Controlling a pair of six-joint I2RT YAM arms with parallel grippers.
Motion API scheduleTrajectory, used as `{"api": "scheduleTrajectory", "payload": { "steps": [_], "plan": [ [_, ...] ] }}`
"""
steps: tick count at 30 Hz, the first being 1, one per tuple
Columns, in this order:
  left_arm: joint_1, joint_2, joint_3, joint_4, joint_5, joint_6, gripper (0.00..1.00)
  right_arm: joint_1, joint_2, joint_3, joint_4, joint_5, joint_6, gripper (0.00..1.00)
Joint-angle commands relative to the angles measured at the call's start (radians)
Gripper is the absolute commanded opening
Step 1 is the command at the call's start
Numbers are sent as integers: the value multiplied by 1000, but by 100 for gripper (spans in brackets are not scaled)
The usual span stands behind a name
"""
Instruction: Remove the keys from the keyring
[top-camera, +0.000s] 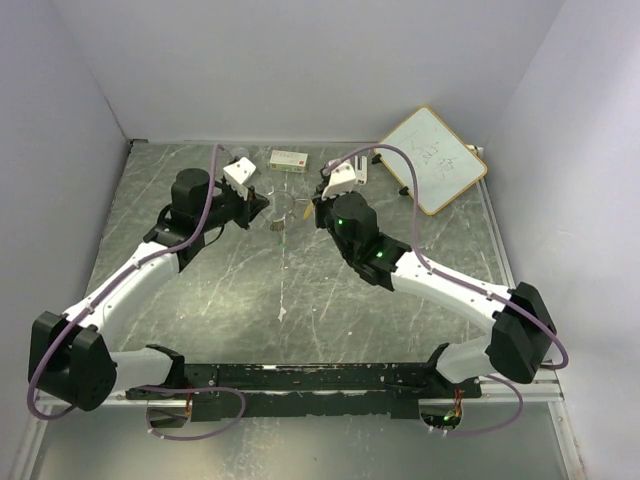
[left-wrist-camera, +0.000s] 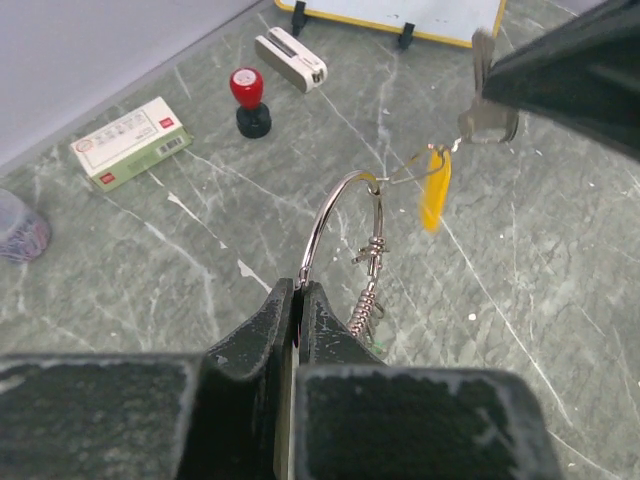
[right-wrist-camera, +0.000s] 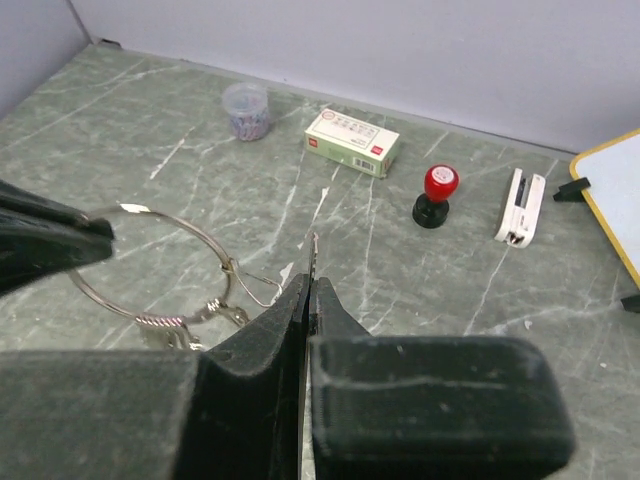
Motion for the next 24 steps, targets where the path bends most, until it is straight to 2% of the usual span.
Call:
{"api": "scheduleTrajectory", "payload": {
  "steps": [1,4,9,13,16,18,22,24],
  "plan": [
    [-13,-46,87,-62,-89,29,7,4,32,-46,36,64,-20,0],
    [-20,-52,133,-110,-111,39,7,4,46,-64,46,82,-35,0],
    [-29,-51,242,-227,-148,62,7,4,52,-121,98,90,-57,12],
    [-35,-53,310,-303,-165,85,7,4,43,-171,156,49,-64,31],
    [-38,-64,330,-325,-164,103,7,4,18,-232,232,1,-75,55],
    [-40,-65,349,-351,-158,117,7,4,-10,-287,316,-45,-88,64],
    [-44,-53,388,-405,-153,144,7,4,-76,-404,483,-125,-113,66],
    [-46,-40,412,-435,-144,149,7,4,-109,-456,557,-142,-111,64]
  ]
}}
